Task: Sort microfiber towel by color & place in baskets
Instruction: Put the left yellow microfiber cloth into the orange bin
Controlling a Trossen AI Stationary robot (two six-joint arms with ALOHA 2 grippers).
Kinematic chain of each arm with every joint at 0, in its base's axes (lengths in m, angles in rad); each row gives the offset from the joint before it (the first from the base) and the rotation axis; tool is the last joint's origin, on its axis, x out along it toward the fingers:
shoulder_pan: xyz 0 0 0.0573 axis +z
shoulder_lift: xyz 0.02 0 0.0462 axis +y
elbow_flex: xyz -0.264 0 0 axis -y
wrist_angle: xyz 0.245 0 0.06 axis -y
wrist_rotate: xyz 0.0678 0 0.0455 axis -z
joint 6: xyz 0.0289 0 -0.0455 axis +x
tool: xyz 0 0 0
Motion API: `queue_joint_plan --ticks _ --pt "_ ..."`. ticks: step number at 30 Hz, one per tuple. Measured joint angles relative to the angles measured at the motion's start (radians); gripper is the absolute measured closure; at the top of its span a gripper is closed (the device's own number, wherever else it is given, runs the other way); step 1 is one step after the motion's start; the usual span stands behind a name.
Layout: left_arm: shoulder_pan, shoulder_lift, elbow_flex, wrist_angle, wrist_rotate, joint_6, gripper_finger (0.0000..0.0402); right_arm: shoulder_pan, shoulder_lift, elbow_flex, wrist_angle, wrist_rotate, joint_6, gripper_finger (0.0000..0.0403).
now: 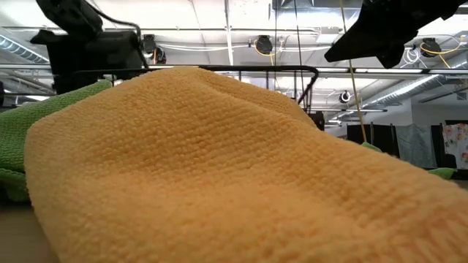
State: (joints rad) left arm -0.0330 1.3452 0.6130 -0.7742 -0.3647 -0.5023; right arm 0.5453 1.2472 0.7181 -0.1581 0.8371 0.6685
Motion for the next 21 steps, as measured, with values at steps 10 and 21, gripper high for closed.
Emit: queue_joint_plan --ticks 10,21 --pt "-0.003 -0.136 0.028 -0.039 -0.009 -0.007 0.0381 0.0 0.0 0.0 0.02 0.004 0.0 0.0403" --pt "-0.055 -0.255 0.176 -0.232 -0.003 -0.015 0.0384 -0.006 0.069 0.0 0.037 0.002 0.024 0.0403"
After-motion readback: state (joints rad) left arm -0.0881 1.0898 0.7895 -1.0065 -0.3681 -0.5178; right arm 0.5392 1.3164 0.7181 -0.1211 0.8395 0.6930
